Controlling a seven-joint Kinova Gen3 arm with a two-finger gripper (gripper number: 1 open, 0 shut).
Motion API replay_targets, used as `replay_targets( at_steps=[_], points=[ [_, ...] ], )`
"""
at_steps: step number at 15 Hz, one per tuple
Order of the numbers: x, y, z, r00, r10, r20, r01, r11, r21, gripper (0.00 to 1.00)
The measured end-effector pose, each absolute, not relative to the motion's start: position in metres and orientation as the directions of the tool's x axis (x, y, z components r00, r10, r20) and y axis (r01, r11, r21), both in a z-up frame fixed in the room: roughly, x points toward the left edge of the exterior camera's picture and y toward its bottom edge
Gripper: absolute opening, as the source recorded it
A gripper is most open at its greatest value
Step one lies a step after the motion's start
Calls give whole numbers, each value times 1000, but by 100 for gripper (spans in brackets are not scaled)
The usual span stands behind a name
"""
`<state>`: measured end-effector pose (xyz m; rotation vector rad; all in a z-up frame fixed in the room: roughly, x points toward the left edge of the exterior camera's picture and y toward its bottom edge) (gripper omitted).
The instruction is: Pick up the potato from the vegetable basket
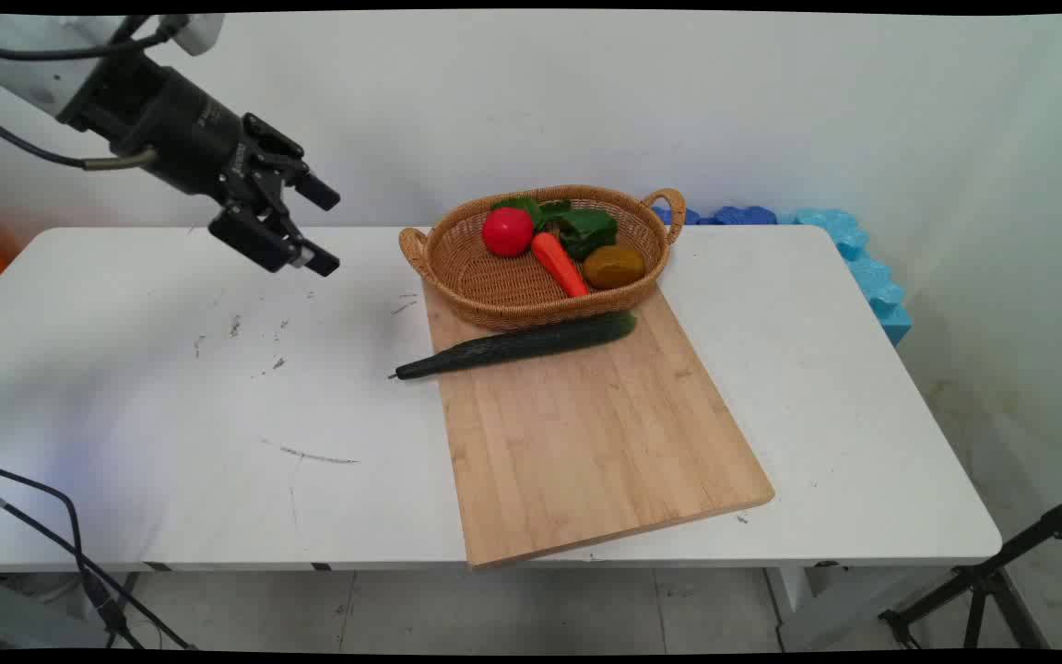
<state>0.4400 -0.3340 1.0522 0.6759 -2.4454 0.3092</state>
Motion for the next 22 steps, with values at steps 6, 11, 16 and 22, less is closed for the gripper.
replay_targets(
  at_steps=[6,11,16,22],
  points=[
    [414,-365,1040,-671,-399,625,-581,806,-109,100],
    [385,-404,1030,-653,-404,641,-607,784,-125,100],
    [358,-462,1015,-645,-427,634,-637,759,-137,100],
    [325,-530,983,-651,-464,601,-655,743,-135,100]
  ],
)
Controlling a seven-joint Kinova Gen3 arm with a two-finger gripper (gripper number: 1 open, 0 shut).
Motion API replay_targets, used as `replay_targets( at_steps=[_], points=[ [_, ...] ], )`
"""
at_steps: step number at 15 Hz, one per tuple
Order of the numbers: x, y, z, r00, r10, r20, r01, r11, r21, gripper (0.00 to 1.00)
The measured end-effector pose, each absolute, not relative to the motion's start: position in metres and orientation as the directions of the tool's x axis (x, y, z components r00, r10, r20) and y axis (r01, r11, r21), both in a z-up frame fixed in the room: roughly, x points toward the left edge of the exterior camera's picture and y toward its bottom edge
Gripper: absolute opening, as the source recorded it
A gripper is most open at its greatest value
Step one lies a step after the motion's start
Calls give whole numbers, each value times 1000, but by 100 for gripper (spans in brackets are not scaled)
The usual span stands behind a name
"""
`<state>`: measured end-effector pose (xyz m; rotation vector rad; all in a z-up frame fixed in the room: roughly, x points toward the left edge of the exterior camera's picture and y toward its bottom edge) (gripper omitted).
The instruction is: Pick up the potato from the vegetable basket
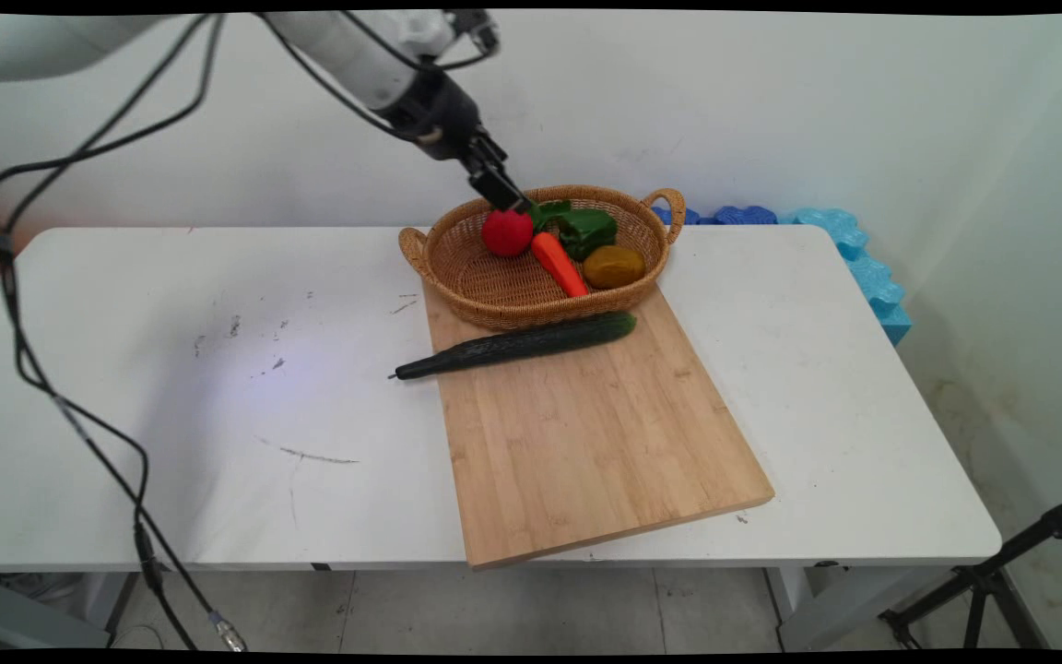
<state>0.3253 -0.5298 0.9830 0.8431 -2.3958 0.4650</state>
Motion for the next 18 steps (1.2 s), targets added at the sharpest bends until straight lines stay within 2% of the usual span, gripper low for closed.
replay_targets(
  at_steps=[6,18],
  points=[
    [272,-596,929,-682,-475,556,-621,778,-96,100],
    [212,-659,863,-748,-425,509,-522,851,-55,100]
  ],
)
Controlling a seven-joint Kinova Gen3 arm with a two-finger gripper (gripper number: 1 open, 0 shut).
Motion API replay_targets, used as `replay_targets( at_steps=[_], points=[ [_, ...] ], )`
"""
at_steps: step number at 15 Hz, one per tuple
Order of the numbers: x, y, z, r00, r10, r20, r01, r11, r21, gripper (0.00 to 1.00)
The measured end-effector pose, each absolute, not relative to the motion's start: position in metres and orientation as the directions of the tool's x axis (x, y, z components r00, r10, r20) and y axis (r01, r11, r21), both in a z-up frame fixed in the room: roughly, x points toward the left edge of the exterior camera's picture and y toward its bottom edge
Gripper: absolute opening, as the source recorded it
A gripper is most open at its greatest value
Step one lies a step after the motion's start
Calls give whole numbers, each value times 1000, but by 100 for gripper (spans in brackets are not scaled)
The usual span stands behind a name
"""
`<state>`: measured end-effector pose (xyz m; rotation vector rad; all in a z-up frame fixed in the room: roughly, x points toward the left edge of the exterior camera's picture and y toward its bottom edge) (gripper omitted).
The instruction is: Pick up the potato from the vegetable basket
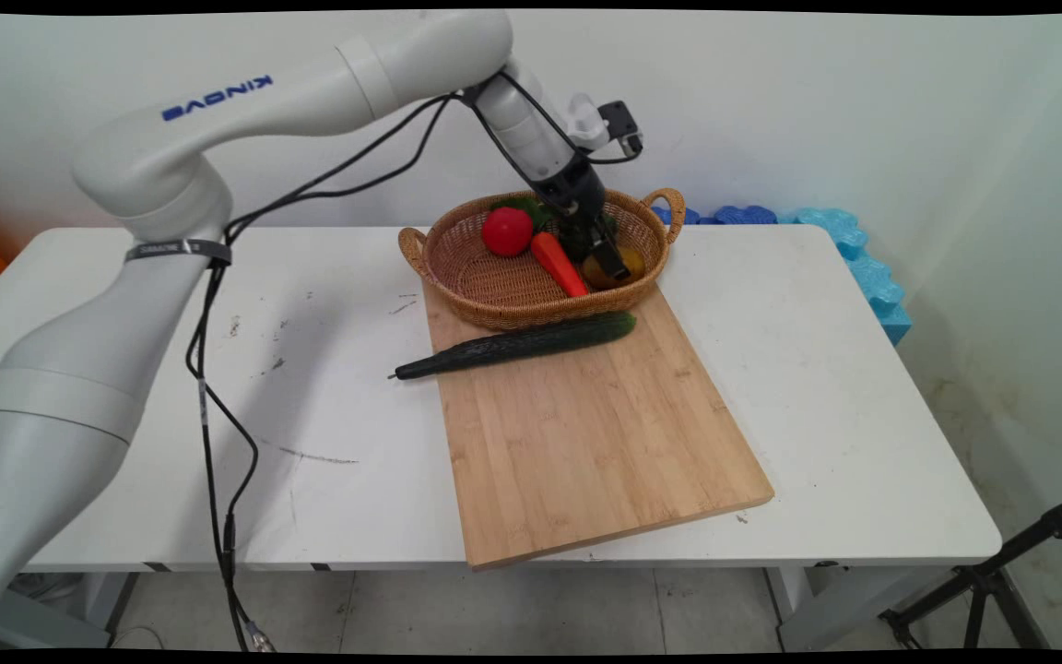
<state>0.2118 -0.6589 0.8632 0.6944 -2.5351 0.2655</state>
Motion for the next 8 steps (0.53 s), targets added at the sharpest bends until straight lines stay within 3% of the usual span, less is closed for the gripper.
replay_targets(
  at_steps=[5,6,8],
  points=[
    [199,-673,849,-775,-388,499,-482,873,-69,100],
    [198,-674,847,-779,-383,496,-476,877,-70,0],
    [196,-676,844,-788,-373,490,-464,882,-74,0]
  ],
)
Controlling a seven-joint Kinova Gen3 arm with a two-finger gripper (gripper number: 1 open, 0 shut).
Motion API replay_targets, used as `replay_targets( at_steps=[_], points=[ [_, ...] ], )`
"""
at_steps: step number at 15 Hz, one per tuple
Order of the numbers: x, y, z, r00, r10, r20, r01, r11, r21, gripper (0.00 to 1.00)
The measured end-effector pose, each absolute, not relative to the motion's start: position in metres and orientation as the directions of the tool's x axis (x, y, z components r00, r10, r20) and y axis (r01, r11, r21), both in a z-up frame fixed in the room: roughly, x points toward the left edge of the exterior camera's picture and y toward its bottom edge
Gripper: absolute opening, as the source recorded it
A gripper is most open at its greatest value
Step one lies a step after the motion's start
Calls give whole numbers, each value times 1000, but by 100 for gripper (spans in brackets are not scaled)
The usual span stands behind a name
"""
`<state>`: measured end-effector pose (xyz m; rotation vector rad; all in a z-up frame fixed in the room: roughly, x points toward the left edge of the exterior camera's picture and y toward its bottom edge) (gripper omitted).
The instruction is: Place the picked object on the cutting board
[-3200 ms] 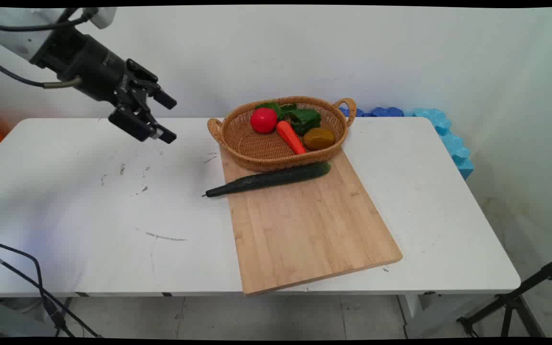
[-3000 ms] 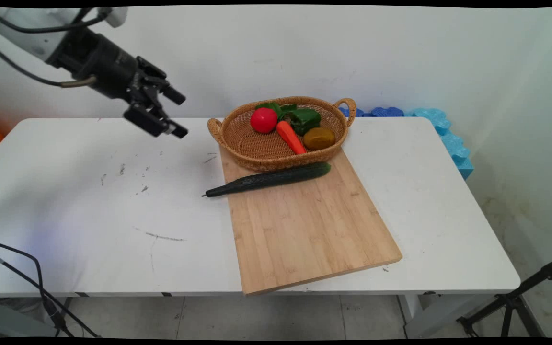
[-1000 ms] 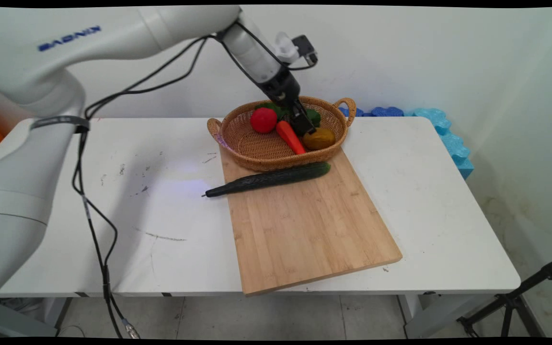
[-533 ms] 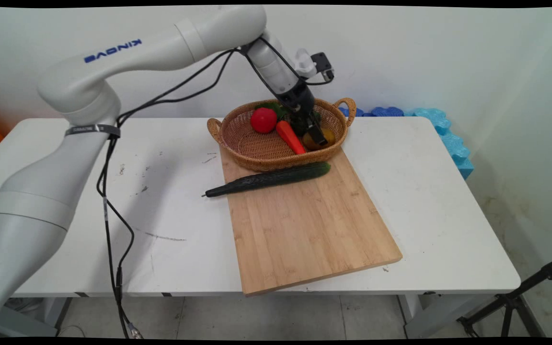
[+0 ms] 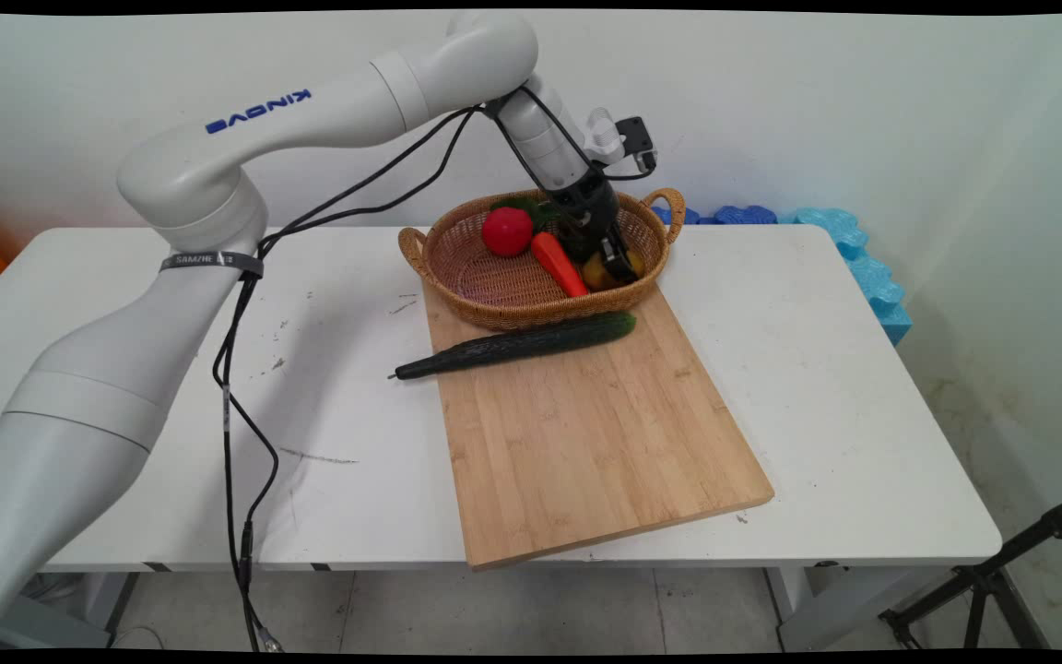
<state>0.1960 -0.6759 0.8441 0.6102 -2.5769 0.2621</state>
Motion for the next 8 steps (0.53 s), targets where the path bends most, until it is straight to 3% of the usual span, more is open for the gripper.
replay_targets(
  at_steps=[8],
  points=[
    [197,-670,859,-790,-365,492,-471,876,-107,0]
  ],
)
